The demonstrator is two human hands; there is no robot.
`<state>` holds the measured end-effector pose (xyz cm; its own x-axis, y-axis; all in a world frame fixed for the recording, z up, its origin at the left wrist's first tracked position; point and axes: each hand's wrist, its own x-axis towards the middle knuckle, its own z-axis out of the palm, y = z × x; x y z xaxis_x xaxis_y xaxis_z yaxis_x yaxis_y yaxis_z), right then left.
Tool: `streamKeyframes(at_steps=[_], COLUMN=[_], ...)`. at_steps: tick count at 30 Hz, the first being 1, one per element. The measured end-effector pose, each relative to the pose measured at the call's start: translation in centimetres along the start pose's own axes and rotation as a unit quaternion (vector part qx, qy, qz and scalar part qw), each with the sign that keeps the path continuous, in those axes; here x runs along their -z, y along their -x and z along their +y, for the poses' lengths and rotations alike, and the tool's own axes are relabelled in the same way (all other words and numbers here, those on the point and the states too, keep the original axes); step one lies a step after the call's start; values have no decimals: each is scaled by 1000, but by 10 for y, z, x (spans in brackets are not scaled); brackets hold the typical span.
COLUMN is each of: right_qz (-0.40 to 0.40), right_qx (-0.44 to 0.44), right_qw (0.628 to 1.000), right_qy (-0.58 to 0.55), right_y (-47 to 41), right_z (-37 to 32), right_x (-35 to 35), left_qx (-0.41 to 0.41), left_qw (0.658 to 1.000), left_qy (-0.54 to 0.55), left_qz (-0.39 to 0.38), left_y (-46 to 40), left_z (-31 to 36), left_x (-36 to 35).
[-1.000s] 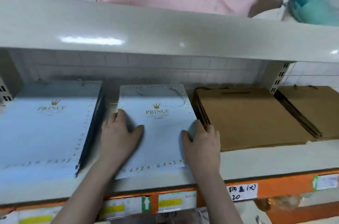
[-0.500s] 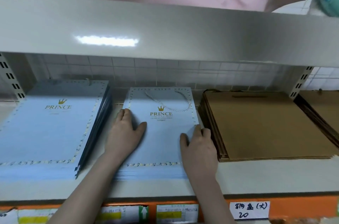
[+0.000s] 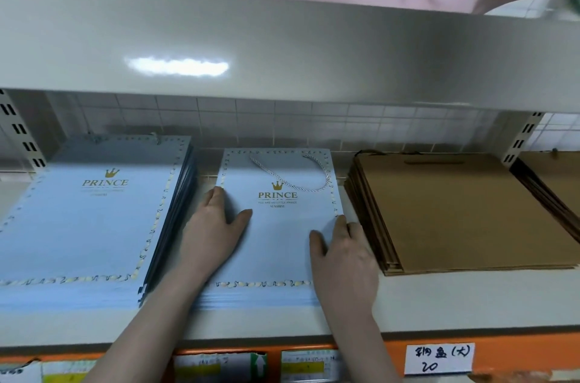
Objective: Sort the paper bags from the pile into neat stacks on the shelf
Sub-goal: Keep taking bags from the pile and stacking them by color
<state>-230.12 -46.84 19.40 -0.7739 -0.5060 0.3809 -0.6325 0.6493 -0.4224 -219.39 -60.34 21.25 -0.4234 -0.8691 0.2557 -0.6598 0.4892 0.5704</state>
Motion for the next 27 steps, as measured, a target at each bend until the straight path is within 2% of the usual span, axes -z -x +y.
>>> streamKeyframes(at_steps=[5,11,16,20,24,27], right_qz=[15,-24,-49,22,34,50], right_qx=[5,43,43,48,86,117], right_qw=[1000,999,997,998,996,992], right_qy=[-11,11,38,45,20,14], right_y=[5,2,1,4,10,13], right_z=[2,1,1,3,0,-5], right_x=[-1,11,20,16,26,22], left_qx=[1,-6,-30,-55,-75,-53], left_qw=[999,996,992,987,984,985], left_qy=[-34,-85,-125,-150,-155,-148], left_qz=[-16,-36,-13,11,42,70], left_y=[5,6,8,17,38,57], left_z=[2,8,15,20,24,20], left_x=[0,3,12,24,38,50])
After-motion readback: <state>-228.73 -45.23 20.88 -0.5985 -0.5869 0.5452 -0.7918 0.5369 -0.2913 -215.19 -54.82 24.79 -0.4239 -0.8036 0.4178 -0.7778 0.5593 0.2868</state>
